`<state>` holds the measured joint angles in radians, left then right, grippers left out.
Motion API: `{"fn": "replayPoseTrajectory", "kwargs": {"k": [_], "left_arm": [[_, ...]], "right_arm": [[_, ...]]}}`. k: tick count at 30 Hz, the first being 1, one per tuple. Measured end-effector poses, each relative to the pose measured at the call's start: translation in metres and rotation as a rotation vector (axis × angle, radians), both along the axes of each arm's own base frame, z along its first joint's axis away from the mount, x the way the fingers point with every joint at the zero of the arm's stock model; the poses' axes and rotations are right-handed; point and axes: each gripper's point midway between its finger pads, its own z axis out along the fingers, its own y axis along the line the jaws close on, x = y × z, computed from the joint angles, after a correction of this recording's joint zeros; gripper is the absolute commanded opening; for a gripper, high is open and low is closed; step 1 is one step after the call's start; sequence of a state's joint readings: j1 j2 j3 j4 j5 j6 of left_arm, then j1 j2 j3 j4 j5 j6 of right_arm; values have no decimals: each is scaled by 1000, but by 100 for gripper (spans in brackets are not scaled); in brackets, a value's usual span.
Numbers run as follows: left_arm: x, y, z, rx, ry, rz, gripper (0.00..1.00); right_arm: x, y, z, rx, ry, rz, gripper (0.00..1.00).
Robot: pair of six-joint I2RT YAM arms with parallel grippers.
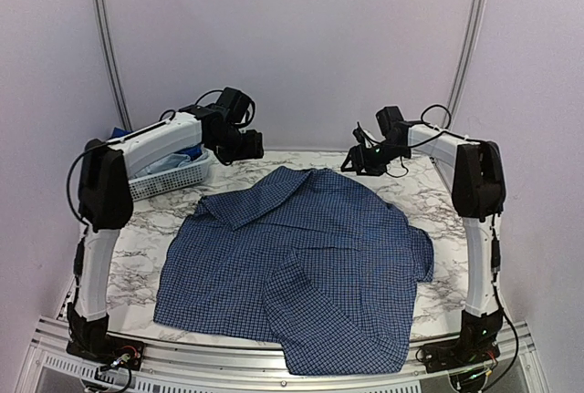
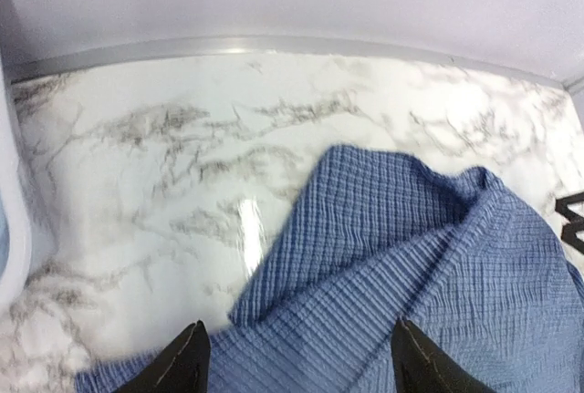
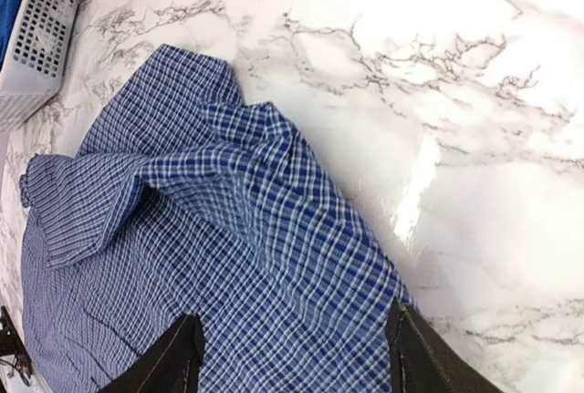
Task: Fold and stack the mixed laundry pile
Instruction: Adjust the flattened shirt at the center of the board.
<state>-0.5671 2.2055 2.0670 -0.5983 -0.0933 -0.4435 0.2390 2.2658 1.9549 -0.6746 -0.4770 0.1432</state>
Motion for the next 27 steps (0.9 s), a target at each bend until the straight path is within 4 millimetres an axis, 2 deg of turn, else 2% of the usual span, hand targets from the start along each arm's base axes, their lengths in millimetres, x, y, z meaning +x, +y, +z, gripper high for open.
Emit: {"fn": "replayPoseTrajectory", "kwargs": {"k": [2,5,9,14,18,20,22,24,25,27], "left_arm": [[32,3,-16,10,-11,7,70],[59,8,-44,33,-9,9,69],[67,2,-76,49,20,-12,68],[60,-11,-110,50,77,-53,64],[52,-21,-128,34,117,-79,53],[50,-25,-133,22,128,-88,42],[49,-29,-137,11,133,-95,27],[49,-32,-139,-5,139,-99,6],[49,-33,-140,-13,141,-93,0],[50,-35,-138,-26,135,-97,0]], "right_arm": [[9,1,-7,0,4,-10,67],[15,3,-13,3,12,-20,69],[13,4,-20,11,37,-25,72],[10,3,-28,0,54,-12,73],[4,6,-38,5,82,17,63],[0,9,-44,18,100,39,54],[-5,14,-48,36,119,62,44],[-10,18,-48,52,130,88,34],[-11,19,-47,58,128,99,30],[-13,23,-42,73,123,119,22]]}}
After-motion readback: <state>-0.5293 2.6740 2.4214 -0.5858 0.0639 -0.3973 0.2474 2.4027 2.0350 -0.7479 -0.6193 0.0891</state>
